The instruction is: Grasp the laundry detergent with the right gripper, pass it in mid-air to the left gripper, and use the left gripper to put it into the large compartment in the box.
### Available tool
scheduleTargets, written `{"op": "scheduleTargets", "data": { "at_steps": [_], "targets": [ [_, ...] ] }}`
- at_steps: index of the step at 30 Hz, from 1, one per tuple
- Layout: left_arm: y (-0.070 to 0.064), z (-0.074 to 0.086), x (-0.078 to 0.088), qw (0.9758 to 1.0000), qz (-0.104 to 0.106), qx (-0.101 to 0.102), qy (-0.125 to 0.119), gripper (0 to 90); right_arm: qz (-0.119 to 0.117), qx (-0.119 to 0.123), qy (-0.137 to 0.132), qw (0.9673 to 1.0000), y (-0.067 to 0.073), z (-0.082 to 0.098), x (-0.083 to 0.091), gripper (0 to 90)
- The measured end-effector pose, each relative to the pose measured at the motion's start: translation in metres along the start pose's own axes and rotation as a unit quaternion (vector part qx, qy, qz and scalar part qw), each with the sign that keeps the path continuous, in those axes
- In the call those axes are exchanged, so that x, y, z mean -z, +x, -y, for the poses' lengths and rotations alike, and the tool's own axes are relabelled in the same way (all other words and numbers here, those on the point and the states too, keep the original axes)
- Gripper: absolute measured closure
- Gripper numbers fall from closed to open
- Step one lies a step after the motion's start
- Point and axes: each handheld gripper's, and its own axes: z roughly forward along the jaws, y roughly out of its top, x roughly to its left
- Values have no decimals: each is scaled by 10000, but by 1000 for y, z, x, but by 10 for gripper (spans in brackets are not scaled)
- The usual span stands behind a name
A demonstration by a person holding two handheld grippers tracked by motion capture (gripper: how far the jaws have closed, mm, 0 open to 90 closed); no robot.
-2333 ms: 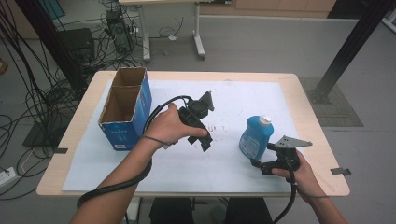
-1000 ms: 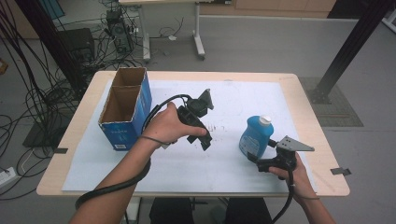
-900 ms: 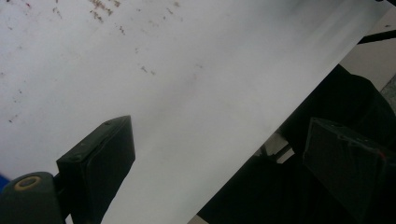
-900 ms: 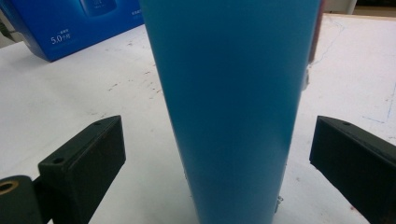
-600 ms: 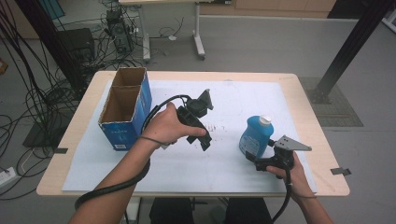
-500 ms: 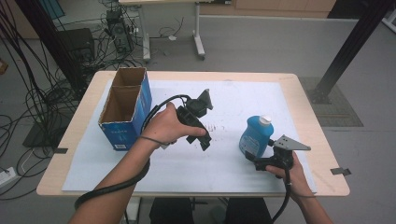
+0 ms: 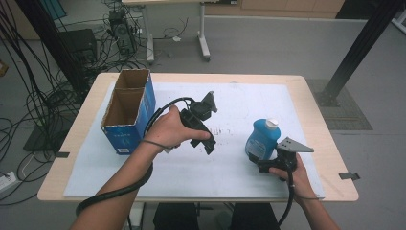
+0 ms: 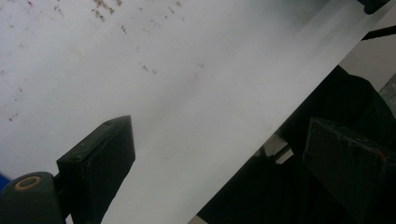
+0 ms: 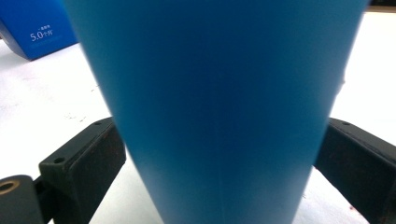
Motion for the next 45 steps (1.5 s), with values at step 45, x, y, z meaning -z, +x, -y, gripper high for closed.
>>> {"op": "scheduleTargets", "data": {
  "at_steps": [45],
  "targets": [
    [1, 0, 2, 10000, -40, -11, 6, 89, 84, -63, -33, 9999, -2, -1, -5, 35]
  ]
}}
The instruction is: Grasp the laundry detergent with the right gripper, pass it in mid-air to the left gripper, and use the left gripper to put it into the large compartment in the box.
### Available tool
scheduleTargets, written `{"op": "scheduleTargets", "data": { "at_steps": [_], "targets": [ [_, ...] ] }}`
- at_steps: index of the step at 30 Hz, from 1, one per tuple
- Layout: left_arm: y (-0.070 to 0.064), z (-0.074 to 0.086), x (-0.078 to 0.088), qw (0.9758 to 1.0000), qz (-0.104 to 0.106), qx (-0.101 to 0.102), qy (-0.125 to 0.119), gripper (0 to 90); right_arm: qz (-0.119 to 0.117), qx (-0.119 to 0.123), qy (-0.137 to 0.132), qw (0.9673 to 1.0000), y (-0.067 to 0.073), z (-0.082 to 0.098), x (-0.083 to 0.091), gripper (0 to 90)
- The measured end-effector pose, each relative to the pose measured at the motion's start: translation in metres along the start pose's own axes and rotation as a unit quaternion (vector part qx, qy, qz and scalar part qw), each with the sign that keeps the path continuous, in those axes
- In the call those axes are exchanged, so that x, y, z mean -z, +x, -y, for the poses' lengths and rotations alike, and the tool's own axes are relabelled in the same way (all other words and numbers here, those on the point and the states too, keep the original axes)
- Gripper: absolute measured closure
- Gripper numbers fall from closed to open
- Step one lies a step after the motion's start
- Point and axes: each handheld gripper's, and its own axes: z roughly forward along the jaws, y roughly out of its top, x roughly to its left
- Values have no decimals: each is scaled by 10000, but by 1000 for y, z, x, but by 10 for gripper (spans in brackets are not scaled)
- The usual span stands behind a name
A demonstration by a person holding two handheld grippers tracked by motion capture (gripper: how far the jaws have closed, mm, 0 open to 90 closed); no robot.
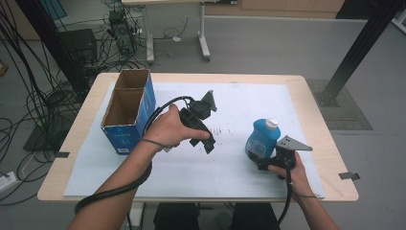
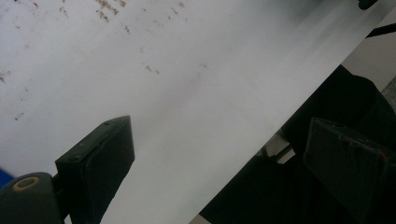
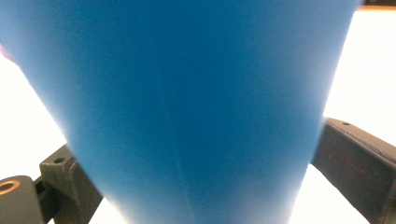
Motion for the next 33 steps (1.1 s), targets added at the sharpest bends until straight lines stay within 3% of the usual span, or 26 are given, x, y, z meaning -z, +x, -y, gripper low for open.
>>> {"op": "scheduleTargets", "data": {
  "at_steps": [33],
  "targets": [
    [-1, 0, 2, 10000, -24, 18, -4, 89, -9, -3, 1, 10000, 0, 0, 0, 35]
  ]
}}
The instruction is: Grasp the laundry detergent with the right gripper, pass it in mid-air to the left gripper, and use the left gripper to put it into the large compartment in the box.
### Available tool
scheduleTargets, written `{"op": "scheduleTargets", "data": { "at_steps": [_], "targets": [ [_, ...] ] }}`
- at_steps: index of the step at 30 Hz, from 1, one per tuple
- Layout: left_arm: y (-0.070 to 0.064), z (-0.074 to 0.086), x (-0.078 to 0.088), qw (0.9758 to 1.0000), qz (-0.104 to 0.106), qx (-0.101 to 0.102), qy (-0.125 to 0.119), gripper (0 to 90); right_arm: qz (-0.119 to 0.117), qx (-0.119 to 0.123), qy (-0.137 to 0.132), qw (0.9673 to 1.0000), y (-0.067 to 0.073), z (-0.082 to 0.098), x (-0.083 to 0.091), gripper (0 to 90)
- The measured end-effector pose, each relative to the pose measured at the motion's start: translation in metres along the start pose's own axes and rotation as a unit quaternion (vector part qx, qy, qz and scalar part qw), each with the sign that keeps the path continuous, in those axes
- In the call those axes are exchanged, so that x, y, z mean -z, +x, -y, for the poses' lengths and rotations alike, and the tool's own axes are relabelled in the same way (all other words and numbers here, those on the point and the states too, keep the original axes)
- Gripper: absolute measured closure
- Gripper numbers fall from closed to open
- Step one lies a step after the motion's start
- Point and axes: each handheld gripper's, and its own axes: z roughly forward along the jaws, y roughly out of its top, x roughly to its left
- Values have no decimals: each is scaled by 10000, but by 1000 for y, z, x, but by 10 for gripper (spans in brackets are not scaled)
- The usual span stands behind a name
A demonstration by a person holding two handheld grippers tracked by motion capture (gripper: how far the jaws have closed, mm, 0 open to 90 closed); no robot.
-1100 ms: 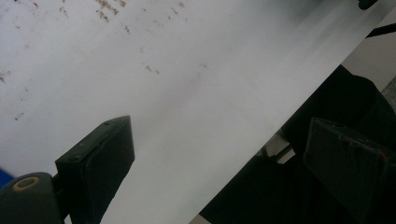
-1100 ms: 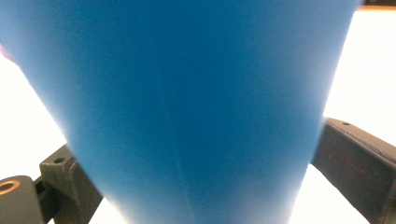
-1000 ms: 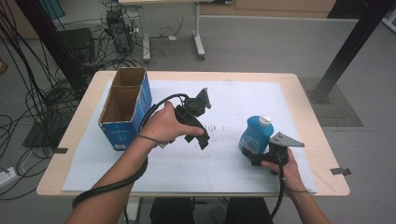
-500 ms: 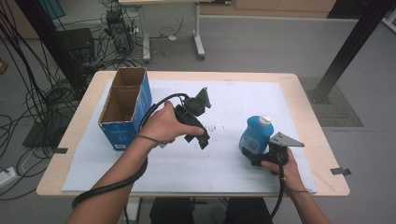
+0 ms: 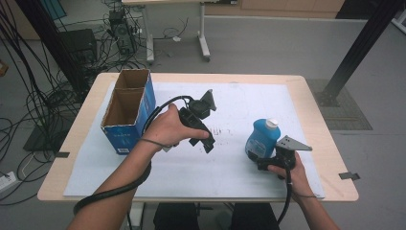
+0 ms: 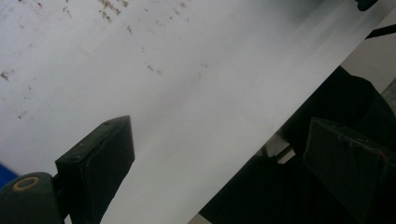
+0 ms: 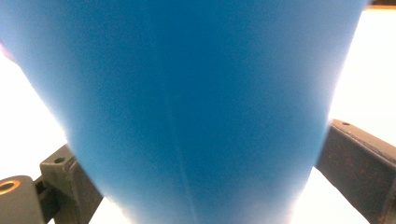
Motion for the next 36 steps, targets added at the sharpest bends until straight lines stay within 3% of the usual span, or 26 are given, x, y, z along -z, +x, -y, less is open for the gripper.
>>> {"op": "scheduleTargets", "data": {
  "at_steps": [8, 36],
  "targets": [
    [0, 0, 1, 10000, 41, -5, -20, 89, 1, -22, -2, 10000, 2, 0, -3, 47],
    [1, 1, 1, 9999, 77, 14, -67, 90, -66, -28, -169, 9998, 4, -1, -2, 296]
  ]
}}
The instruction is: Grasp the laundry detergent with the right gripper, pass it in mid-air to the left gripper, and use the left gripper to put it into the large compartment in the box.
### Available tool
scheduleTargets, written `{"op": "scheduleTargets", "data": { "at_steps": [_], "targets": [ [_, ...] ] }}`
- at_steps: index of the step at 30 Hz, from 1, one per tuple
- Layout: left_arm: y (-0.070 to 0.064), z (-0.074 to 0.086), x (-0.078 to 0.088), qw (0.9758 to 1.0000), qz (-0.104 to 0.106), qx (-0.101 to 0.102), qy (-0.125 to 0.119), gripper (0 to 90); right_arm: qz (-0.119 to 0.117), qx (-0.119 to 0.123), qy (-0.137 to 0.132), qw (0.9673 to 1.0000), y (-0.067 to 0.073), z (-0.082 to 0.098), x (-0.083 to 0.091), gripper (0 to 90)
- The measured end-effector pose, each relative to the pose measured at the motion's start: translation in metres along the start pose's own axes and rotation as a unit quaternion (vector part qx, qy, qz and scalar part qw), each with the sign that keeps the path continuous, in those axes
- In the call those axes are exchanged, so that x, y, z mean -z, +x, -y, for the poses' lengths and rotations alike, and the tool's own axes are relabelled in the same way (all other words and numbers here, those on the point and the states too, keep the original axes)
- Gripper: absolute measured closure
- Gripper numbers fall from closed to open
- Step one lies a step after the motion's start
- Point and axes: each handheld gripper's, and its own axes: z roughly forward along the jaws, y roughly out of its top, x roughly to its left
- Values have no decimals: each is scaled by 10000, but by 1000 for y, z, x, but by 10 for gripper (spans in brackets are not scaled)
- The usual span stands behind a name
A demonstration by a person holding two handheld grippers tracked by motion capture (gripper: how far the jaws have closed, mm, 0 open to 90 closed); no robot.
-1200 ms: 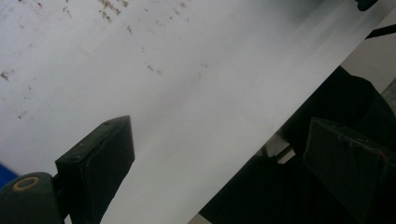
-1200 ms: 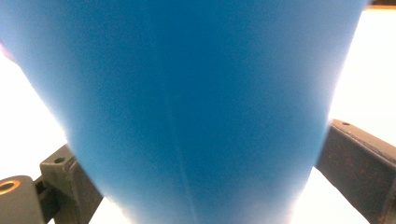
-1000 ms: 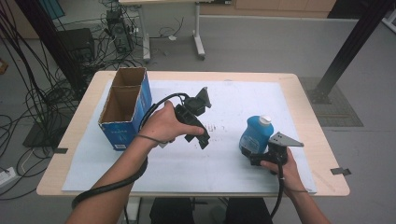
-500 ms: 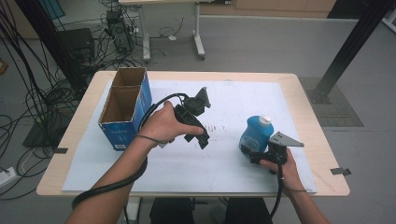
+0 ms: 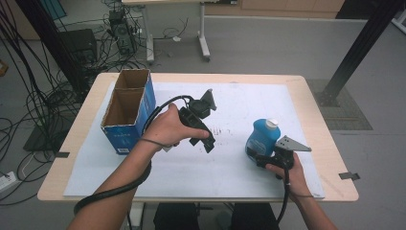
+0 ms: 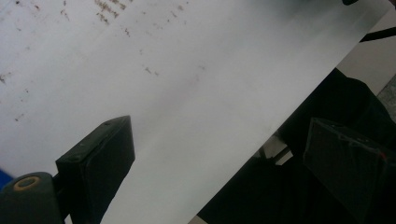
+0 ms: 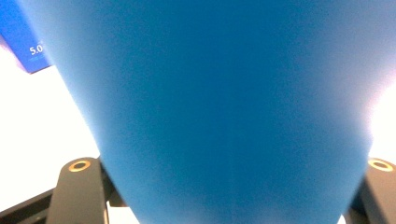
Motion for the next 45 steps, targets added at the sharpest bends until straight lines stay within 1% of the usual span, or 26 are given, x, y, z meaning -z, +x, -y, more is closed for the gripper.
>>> {"op": "scheduleTargets", "data": {
  "at_steps": [6, 9, 10, 14, 18, 35, 45],
  "targets": [
    [0, 1, 0, 10000, 9, -1, 3, 92, 33, -1, -13, 10000, 0, 0, 0, 314],
    [0, 1, 0, 10000, 8, -6, 1, 93, 60, 7, -18, 10000, -1, 0, 0, 338],
    [0, 1, 0, 10000, 8, -4, -5, 93, 88, 9, -33, 10000, -1, 0, 0, 367],
    [0, 0, 0, 10000, 12, -19, -1, 92, 125, 65, -38, 9999, -1, 0, 0, 376],
    [0, 0, 0, 10000, 8, -8, 1, 93, 155, 89, -76, 9998, 0, 1, 0, 380],
    [0, 1, -2, 10000, 21, -6, 13, 93, 162, 137, -89, 9997, 0, 1, 1, 386],
    [0, 0, -2, 10000, 16, -5, 13, 93, 189, 214, -96, 9995, 1, 2, 1, 390]
  ]
}}
